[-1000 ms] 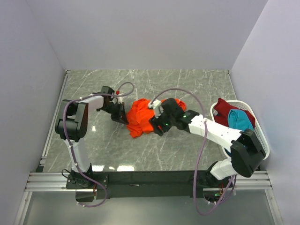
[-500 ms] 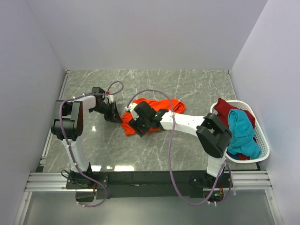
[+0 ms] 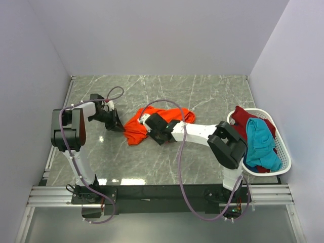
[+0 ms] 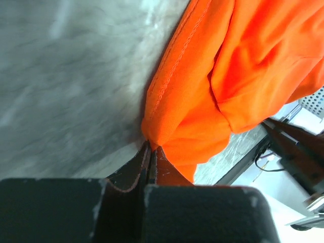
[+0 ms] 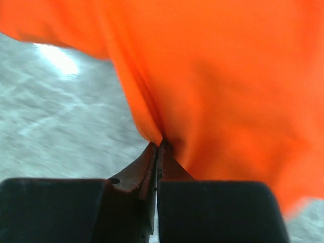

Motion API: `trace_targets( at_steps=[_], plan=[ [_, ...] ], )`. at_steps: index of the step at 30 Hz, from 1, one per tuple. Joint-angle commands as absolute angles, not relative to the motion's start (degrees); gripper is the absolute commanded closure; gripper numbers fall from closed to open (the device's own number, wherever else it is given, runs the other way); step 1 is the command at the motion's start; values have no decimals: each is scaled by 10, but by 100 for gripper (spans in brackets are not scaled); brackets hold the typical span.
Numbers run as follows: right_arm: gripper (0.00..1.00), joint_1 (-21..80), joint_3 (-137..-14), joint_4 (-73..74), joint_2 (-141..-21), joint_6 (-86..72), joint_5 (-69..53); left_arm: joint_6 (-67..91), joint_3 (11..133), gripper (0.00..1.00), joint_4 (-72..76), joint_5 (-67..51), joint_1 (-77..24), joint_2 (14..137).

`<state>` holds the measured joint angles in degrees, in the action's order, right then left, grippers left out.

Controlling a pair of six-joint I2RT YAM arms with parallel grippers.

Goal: Fold and stack the t-shirts
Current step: Flatten the tshirt out

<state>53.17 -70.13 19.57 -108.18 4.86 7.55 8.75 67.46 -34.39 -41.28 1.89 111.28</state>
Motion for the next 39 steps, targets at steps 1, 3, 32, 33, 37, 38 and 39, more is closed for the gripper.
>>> trace_targets(
  at_steps=[1,3,32,33,37,38,39],
  plan=[
    [100,491,-714,207,-1015,72,93,64,717,99,-369,-412,38,1087],
    [100,467,-736,228,-998,76,79,55,736,99,-381,-408,47,1085],
    [100,126,-1092,296,-893,221,2,-64,1012,100,-345,-199,97,926],
    [100,123,-1098,296,-890,221,2,-65,1013,100,-344,-201,97,919],
    [100,113,-1116,285,-867,227,7,-65,1016,100,-324,-209,96,877],
    [100,112,-1120,280,-861,228,9,-67,1016,100,-322,-214,96,868],
    [100,111,-1123,277,-852,231,18,-69,1019,100,-318,-227,97,861]
  ],
)
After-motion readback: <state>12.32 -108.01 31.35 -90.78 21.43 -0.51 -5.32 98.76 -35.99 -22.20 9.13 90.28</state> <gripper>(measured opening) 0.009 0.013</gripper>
